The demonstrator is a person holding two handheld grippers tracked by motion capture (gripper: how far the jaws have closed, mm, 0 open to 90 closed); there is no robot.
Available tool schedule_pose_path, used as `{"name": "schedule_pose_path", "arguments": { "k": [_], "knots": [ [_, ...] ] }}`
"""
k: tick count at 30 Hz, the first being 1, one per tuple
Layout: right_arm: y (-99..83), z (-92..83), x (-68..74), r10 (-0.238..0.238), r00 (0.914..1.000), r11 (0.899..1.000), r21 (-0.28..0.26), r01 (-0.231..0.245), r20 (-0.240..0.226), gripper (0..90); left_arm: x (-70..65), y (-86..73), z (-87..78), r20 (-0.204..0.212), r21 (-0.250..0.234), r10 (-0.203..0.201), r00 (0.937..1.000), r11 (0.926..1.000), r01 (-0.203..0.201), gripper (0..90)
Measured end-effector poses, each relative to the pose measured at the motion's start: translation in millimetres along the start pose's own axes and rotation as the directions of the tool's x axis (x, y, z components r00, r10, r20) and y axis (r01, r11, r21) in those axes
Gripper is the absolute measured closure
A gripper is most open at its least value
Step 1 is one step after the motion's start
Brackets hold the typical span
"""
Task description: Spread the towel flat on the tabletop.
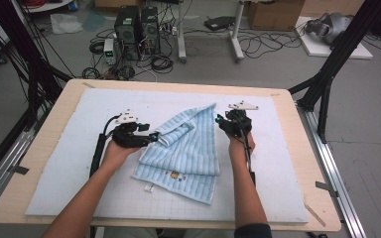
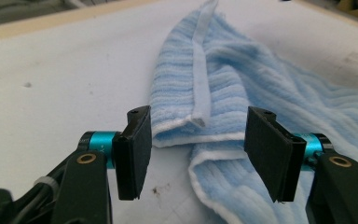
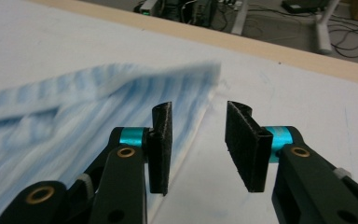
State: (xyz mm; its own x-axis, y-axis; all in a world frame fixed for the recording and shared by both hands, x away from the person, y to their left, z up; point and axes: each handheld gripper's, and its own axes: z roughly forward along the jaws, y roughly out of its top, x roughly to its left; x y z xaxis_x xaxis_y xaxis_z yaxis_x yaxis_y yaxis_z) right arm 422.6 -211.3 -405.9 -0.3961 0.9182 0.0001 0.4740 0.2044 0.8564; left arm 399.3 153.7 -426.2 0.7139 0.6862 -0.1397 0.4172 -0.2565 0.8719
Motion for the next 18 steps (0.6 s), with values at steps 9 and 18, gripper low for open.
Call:
{"name": "schedule_pose_path", "arguments": {
  "k": [9,18],
  "knots": [
    [-42.4,-57.5,-1.9,-0.055,0.9906,0.998,0.005,0.056,-0.125,52.5,-4.6,12.6,44.6,-0.030,0.151,0.101,0.9944,0.9840,-0.095,47.3],
    [-72.0,-79.1,0.8,-0.056,0.9799,0.998,-0.017,0.054,-0.191,51.5,11.7,10.5,44.5,-0.075,0.126,0.068,0.9949,0.9903,-0.058,84.2]
  ]
}}
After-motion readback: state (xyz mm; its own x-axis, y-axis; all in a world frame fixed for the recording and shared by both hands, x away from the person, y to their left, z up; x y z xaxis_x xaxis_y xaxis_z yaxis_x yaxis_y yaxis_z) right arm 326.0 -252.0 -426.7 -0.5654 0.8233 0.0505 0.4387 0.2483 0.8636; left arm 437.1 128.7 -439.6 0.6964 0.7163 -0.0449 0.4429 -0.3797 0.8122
